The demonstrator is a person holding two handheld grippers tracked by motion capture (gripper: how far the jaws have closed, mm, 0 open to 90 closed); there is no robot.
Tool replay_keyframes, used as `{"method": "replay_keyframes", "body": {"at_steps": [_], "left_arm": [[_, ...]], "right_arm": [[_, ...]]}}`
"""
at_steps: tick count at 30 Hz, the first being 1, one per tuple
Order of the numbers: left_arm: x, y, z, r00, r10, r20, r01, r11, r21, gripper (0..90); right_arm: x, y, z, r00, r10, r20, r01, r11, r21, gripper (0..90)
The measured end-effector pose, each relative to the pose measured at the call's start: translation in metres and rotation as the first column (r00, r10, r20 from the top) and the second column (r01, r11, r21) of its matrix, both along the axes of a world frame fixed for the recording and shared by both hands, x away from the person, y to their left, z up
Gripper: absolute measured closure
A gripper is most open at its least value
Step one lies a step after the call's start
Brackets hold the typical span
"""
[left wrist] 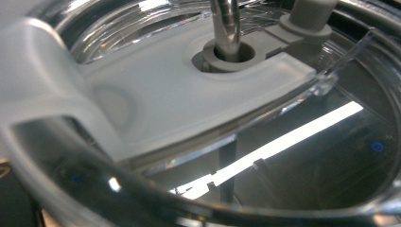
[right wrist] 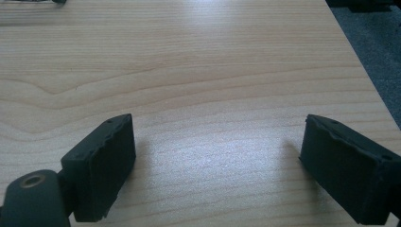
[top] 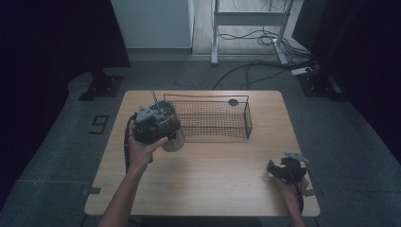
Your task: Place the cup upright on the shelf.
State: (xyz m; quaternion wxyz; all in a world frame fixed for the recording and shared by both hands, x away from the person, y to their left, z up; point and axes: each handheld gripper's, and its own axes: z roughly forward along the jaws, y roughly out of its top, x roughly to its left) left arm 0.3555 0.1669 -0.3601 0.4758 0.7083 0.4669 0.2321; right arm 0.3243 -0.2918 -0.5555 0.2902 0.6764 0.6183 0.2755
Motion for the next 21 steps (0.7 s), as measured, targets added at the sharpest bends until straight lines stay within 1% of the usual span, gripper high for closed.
{"method": "replay_keyframes", "body": {"at_steps": [3, 5, 7, 10, 14, 17, 19, 20, 21], "left_arm": [[0.003, -0.001, 0.002, 1.0, 0.001, 0.002, -0.001, 1.0, -0.003, 4.1], [0.007, -0.001, 0.005, 0.9999, 0.009, 0.014, -0.009, 0.9999, -0.005, 4.1], [0.01, -0.002, 0.006, 0.9998, 0.014, 0.016, -0.014, 0.9999, -0.006, 4.1], [0.016, -0.003, 0.009, 0.9997, 0.023, 0.012, -0.023, 0.9997, -0.008, 4.1], [0.024, -0.007, 0.012, 0.9996, 0.028, 0.008, -0.028, 0.9996, 0.004, 4.1], [0.028, -0.009, 0.013, 0.9996, 0.028, 0.005, -0.028, 0.9996, 0.007, 4.1], [0.03, -0.01, 0.013, 0.9996, 0.028, 0.004, -0.028, 0.9996, 0.003, 4.1], [0.034, -0.011, 0.013, 0.9996, 0.029, -0.003, -0.029, 0.9996, -0.004, 4.1], [0.034, -0.011, 0.013, 0.9996, 0.029, -0.003, -0.029, 0.9996, -0.004, 4.1]], "right_arm": [[0.0, 0.0, 0.0, 1.0, 0.001, 0.0, -0.001, 1.0, -0.001, 10.8], [0.0, 0.0, 0.0, 1.0, 0.001, 0.001, -0.001, 1.0, -0.002, 10.9], [0.0, 0.0, 0.0, 1.0, 0.002, 0.004, -0.002, 1.0, -0.001, 10.9], [0.0, 0.0, 0.0, 1.0, 0.001, 0.004, -0.001, 1.0, 0.0, 10.9], [0.0, 0.0, 0.0, 1.0, 0.001, 0.004, -0.001, 1.0, 0.0, 10.9], [0.0, 0.0, 0.0, 1.0, 0.001, 0.003, -0.001, 1.0, 0.0, 10.9], [0.0, 0.0, 0.0, 1.0, 0.001, 0.004, -0.001, 1.0, 0.001, 10.9], [0.0, 0.0, 0.0, 1.0, 0.001, 0.004, -0.001, 1.0, -0.001, 10.9], [0.0, 0.0, 0.0, 1.0, 0.002, 0.001, -0.002, 1.0, 0.0, 10.9]]}}
